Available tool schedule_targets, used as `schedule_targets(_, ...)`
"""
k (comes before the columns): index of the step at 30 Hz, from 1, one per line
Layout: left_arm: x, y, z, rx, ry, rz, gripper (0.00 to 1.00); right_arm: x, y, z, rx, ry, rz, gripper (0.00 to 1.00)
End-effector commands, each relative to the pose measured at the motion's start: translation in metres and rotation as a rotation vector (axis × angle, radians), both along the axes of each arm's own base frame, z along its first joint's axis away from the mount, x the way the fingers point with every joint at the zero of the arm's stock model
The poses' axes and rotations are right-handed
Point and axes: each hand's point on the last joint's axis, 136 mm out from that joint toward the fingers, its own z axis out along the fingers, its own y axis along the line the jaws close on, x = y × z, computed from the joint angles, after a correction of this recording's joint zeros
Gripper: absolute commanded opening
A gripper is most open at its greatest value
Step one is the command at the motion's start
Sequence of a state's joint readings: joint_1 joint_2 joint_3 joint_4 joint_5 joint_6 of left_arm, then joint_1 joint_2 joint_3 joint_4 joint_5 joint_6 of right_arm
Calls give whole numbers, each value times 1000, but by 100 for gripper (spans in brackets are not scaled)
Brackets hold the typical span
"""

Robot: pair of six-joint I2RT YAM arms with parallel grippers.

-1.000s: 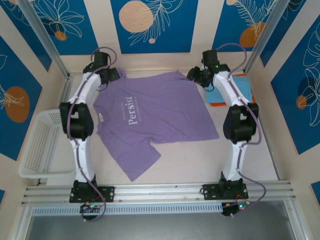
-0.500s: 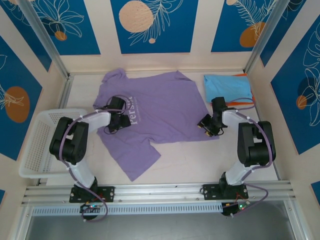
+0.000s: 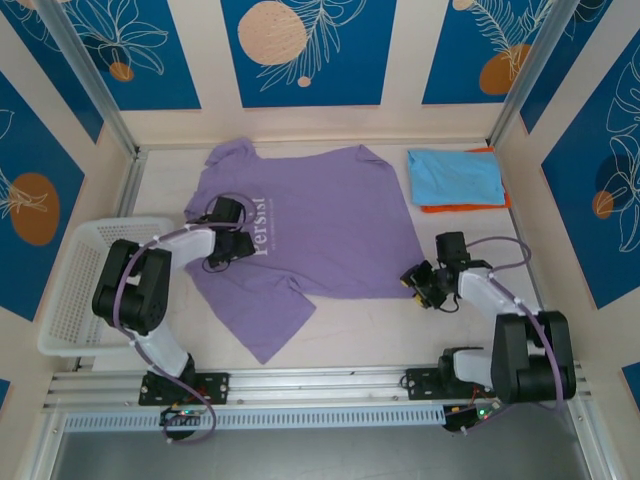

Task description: Fold and stack the t-shirts

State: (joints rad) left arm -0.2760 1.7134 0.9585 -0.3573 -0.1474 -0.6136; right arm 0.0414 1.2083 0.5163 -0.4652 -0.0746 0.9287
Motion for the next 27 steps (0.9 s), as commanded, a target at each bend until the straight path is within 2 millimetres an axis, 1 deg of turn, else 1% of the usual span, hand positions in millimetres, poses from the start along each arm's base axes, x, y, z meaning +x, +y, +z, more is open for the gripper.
schedule_targets(1,4,-3,2,-18,30,-27,81,-10,2,11,10,-3,-1,52)
schedule_targets(4,13,-9,29,-28,-16,-36,84,-5,-7,33,-56,-36,21,56)
schedule_targets(5,13,-10,40,-24,-44,-40,86,-5,-12,38,-82,-40,17,59)
schedule_targets(6,11,-11,50,-14,-62,-39,88,-7,-16,43,-109,-43,7,64)
schedule_targets(7,6,-12,58,-9,-75,-42,88,-9,-21,45,-129,-46,-3,65)
schedule_targets(9,-9,-21,72,-17,-93,-62,87,-13,-35,46,-171,-51,-42,66)
schedule_targets(10,-19,-28,76,-29,-99,-84,87,-15,-40,45,-181,-50,-61,67)
schedule_targets(12,-46,-43,79,-37,-102,-140,84,-16,-46,39,-158,-58,-97,67)
schedule_targets(15,-90,-54,74,-29,-65,-204,79,-16,-53,31,-125,-52,-143,66)
schedule_targets(17,-122,-58,65,-32,-27,-240,76,-13,-60,26,-125,-54,-172,64)
schedule_targets(19,-151,-58,56,-30,15,-261,72,-11,-65,23,-120,-51,-196,62)
schedule_targets(21,-177,-51,47,-28,62,-262,70,-6,-64,22,-84,-58,-204,58)
schedule_targets(22,-187,-49,42,-38,83,-262,70,-5,-62,21,-71,-55,-201,57)
schedule_targets(24,-207,-52,32,-105,130,-254,67,-2,-59,18,-55,-54,-188,54)
schedule_targets(27,-228,-59,24,-187,174,-253,64,-3,-56,13,-50,-37,-170,51)
